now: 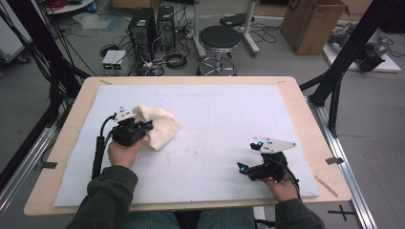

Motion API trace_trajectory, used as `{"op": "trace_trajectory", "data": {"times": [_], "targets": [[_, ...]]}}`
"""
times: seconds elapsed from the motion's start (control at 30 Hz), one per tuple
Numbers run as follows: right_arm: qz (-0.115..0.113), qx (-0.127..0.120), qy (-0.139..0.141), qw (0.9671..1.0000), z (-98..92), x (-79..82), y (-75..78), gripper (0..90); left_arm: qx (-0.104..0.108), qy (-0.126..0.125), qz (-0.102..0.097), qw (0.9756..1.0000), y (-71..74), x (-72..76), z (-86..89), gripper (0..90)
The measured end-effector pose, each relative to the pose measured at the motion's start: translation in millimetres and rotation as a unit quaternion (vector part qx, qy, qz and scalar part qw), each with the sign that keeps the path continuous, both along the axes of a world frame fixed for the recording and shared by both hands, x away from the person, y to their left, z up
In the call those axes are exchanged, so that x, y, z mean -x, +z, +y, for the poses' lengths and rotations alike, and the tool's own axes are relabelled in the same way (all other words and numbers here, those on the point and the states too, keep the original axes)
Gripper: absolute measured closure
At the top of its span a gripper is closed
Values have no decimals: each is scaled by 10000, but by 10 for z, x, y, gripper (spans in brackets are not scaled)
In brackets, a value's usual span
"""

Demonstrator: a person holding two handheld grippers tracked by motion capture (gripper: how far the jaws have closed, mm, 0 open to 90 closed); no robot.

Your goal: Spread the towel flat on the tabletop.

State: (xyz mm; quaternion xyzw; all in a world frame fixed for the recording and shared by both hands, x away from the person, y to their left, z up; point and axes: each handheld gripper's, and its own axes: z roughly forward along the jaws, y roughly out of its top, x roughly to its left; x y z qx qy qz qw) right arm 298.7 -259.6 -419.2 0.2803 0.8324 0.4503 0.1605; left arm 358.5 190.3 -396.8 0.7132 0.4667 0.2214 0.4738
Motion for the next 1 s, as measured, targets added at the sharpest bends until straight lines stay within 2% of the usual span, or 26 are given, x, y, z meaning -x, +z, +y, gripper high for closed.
{"op": "trace_trajectory", "data": {"times": [0.23, 0.43, 1.0], "targets": [[10, 10, 23, 10000, 14, -9, -5, 115, 103, -158, -47, 9998, 20, 43, -144, 830], [30, 3, 35, 10000, 14, -11, -6, 115, 96, -329, -41, 9994, 28, 59, -278, 831], [-9, 2, 51, 10000, 12, -17, -4, 115, 287, -549, -37, 9981, 15, 120, -680, 830]]}}
